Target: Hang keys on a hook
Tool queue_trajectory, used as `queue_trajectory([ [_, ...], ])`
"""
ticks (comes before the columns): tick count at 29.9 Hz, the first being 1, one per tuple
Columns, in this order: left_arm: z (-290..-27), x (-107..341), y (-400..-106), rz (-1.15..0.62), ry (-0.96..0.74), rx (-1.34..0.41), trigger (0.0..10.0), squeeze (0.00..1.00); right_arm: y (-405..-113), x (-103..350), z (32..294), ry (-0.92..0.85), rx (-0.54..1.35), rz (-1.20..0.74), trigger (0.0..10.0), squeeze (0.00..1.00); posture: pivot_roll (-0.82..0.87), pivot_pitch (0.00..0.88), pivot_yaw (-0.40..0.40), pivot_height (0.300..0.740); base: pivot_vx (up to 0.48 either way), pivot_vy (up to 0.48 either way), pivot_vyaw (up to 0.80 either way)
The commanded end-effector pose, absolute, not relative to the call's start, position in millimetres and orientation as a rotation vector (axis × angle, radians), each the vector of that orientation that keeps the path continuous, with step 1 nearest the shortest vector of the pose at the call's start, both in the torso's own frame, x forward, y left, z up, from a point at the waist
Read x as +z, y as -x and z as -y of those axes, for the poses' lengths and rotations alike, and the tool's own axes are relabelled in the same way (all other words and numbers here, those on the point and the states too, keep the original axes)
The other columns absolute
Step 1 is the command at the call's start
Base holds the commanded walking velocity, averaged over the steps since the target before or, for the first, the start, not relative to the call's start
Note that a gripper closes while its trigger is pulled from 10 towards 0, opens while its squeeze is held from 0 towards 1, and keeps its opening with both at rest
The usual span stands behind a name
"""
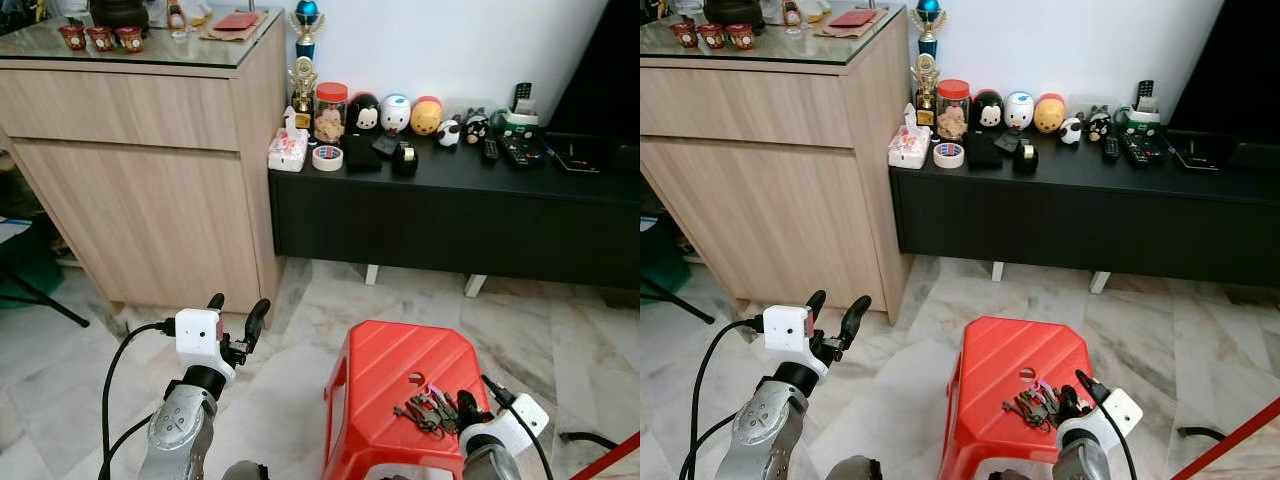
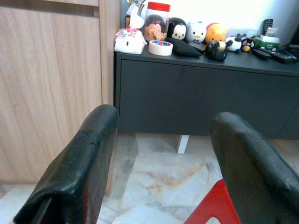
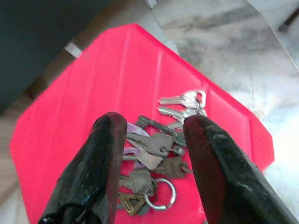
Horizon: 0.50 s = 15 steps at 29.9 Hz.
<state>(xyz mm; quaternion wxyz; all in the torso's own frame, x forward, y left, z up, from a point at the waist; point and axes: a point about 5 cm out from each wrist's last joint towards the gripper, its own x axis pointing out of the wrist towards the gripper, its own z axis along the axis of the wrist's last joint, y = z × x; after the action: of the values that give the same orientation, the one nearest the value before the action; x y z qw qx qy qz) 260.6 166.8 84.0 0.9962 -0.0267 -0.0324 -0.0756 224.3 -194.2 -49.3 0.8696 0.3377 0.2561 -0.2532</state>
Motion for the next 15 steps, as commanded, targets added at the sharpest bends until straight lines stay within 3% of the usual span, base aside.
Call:
queue_trajectory([
  [1, -164.0, 83.6, -261.1, 0.051, 0.043, -0.168, 10.0, 0.0, -220.6, -53.3, 196.6, -0.731, -0.559, -0.546, 10.0, 0.0, 0.04, 0.003, -0.064, 0.647, 0.0, 0.0, 0.0],
  [2, -164.0, 83.6, -261.1, 0.051, 0.043, -0.168, 10.0, 0.0, -220.6, -53.3, 196.6, -0.731, -0.559, -0.546, 10.0, 0.0, 0.04, 0.003, -0.064, 0.647, 0.0, 0.0, 0.0],
  [3, -164.4, 84.1, -261.8, 0.052, 0.042, -0.168, 10.0, 0.0, -220.7, -53.8, 196.8, -0.733, -0.554, -0.547, 10.0, 0.3, 0.05, 0.007, -0.063, 0.647, 0.0, 0.0, 0.0],
  [4, -164.6, 84.3, -262.1, 0.053, 0.041, -0.167, 10.0, 0.0, -220.9, -54.0, 196.9, -0.732, -0.55, -0.546, 10.0, 0.3, 0.05, 0.007, -0.063, 0.647, 0.0, 0.0, 0.0],
  [5, -165.0, 84.4, -262.6, 0.053, 0.04, -0.167, 10.0, 0.0, -221.0, -54.3, 196.9, -0.733, -0.549, -0.549, 10.0, 0.96, 0.05, 0.007, -0.063, 0.647, 0.0, 0.0, 0.0],
  [6, -165.3, 84.5, -263.0, 0.053, 0.039, -0.167, 10.0, 0.0, -221.3, -54.3, 196.9, -0.732, -0.549, -0.55, 10.0, 1.0, 0.05, 0.007, -0.063, 0.647, 0.0, 0.0, 0.0],
  [10, -166.0, 85.2, -264.6, 0.054, 0.033, -0.17, 10.0, 0.0, -222.8, -54.2, 199.9, -0.702, -0.557, -0.557, 10.0, 1.0, 0.05, 0.013, -0.06, 0.647, 0.0, 0.0, 0.0],
  [11, -166.2, 85.5, -265.0, 0.055, 0.032, -0.171, 10.0, 0.0, -222.6, -54.3, 201.4, -0.694, -0.559, -0.557, 10.0, 0.42, 0.06, 0.015, -0.057, 0.647, 0.0, 0.0, 0.0],
  [12, -166.2, 85.5, -265.0, 0.055, 0.032, -0.171, 10.0, 0.0, -222.6, -54.3, 201.4, -0.694, -0.559, -0.557, 10.0, 0.42, 0.06, 0.015, -0.057, 0.647, 0.0, 0.0, 0.0],
  [13, -166.1, 85.7, -265.3, 0.055, 0.031, -0.172, 10.0, 0.0, -221.9, -55.0, 202.0, -0.695, -0.559, -0.558, 10.0, 0.0, 0.05, 0.016, -0.056, 0.647, 0.0, 0.0, 0.0],
  [15, -165.9, 85.8, -265.5, 0.055, 0.031, -0.174, 10.0, 0.0, -221.3, -55.4, 202.0, -0.693, -0.558, -0.558, 10.0, 0.0, 0.06, 0.018, -0.054, 0.647, 0.0, 0.0, 0.0],
])
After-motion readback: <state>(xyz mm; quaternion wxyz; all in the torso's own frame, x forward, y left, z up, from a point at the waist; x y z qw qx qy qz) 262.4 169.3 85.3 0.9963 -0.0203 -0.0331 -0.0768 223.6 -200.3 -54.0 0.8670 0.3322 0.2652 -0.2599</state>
